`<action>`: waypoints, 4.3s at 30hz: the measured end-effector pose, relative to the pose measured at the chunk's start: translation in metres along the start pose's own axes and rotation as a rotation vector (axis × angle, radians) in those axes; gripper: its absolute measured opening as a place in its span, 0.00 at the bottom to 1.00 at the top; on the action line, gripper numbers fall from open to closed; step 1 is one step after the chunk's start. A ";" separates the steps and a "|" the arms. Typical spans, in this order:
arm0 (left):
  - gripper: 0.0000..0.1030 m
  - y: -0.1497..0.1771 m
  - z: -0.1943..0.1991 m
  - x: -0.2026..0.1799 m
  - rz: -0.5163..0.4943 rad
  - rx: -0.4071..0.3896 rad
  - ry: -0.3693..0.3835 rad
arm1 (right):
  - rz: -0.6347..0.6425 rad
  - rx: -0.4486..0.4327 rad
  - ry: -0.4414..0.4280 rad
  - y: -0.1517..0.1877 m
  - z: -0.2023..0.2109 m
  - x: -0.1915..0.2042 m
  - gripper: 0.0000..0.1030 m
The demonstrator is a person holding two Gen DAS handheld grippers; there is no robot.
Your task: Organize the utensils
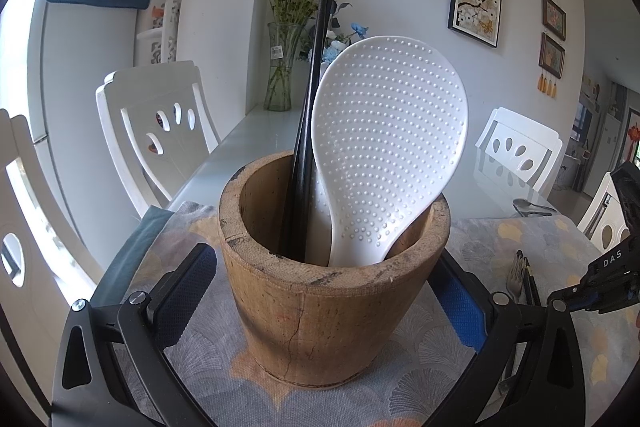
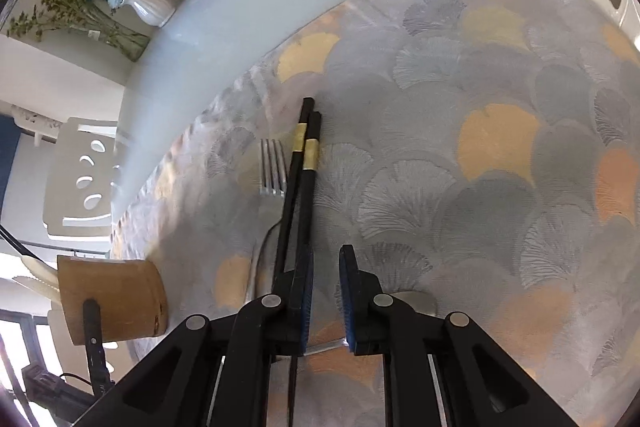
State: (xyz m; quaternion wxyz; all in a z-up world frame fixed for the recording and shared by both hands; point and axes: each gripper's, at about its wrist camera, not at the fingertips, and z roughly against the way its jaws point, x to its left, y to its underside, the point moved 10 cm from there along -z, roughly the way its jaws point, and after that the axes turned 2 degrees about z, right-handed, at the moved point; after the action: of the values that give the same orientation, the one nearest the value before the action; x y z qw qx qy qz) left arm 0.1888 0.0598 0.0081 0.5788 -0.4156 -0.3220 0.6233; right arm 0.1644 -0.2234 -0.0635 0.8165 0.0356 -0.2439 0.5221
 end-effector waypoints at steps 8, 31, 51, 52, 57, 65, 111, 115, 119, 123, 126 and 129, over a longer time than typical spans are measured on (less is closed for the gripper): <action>1.00 0.000 0.000 0.000 0.001 0.001 0.001 | 0.116 0.064 0.115 0.003 -0.022 0.017 0.12; 1.00 0.000 0.000 0.000 0.002 0.002 0.002 | 0.253 -0.050 0.021 0.017 0.009 0.039 0.05; 1.00 0.000 0.000 0.000 0.003 0.002 0.003 | 0.553 -0.227 -0.221 0.035 0.067 0.182 0.05; 1.00 0.000 0.000 0.000 0.003 0.002 0.002 | 0.566 -0.250 -0.227 0.033 0.072 0.189 0.05; 1.00 -0.001 0.000 0.001 0.003 0.002 0.003 | 0.615 -0.358 -0.280 0.023 0.097 0.220 0.05; 1.00 -0.001 0.000 0.001 0.004 0.002 0.003 | 0.650 -0.601 -0.488 0.013 0.170 0.278 0.05; 1.00 -0.001 -0.001 0.004 0.022 0.012 0.022 | 0.647 -0.636 -0.490 0.006 0.133 0.297 0.55; 1.00 -0.001 -0.001 0.004 0.022 0.012 0.022 | 0.543 -0.540 -0.449 -0.003 0.119 0.268 0.55; 1.00 -0.001 -0.001 0.004 0.022 0.013 0.023 | 0.448 -0.430 -0.337 -0.009 0.100 0.232 0.55; 1.00 -0.001 -0.001 0.004 0.022 0.012 0.023 | 0.303 -0.308 -0.291 -0.010 0.084 0.185 0.55; 1.00 -0.001 -0.001 0.004 0.022 0.013 0.023 | 0.215 -0.258 -0.185 -0.013 0.072 0.143 0.55; 1.00 -0.001 -0.001 0.004 0.022 0.013 0.023 | 0.147 -0.201 -0.108 -0.012 0.054 0.109 0.55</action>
State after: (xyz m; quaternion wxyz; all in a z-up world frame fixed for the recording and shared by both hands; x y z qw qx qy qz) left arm 0.1901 0.0641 0.0079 0.5780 -0.4226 -0.3069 0.6270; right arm 0.1920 -0.1551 0.0342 0.7611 -0.0361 -0.3406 0.5508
